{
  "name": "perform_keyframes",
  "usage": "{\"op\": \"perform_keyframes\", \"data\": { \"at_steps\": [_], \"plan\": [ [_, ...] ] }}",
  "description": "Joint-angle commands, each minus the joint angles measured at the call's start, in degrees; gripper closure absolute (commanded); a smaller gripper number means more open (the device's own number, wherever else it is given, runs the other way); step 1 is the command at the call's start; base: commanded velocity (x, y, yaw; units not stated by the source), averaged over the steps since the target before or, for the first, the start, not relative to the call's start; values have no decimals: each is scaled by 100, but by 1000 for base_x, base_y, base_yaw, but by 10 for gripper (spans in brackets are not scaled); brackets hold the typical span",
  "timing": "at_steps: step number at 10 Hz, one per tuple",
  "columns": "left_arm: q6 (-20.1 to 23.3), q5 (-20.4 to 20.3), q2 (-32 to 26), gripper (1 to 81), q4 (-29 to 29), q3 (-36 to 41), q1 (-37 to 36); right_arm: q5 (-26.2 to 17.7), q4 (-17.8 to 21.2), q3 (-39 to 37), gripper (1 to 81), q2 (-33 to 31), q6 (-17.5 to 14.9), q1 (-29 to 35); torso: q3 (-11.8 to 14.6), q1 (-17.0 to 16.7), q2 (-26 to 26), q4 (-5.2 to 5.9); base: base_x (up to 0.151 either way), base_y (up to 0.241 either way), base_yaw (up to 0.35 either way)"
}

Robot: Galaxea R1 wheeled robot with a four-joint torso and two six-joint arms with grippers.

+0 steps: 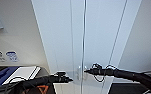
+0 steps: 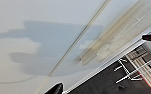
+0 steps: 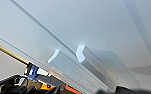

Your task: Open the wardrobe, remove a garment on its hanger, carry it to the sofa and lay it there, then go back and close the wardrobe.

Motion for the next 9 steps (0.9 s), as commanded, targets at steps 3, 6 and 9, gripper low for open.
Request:
{"op": "perform_keyframes", "data": {
  "at_steps": [3,6,9],
  "plan": [
    [-3,174,362,10,-15,-428,-988,-236,-198,-292,10,403,26,1100,0,2,0,0,0,0,0],
    [6,175,704,10,21,-814,-1102,-614,-507,-758,10,746,34,1118,0,2,0,0,0,0,0],
    [6,306,1135,10,91,-1210,-1207,-667,-586,-881,10,896,34,1144,-2,2,2,0,0,0,0]
  ]
}}
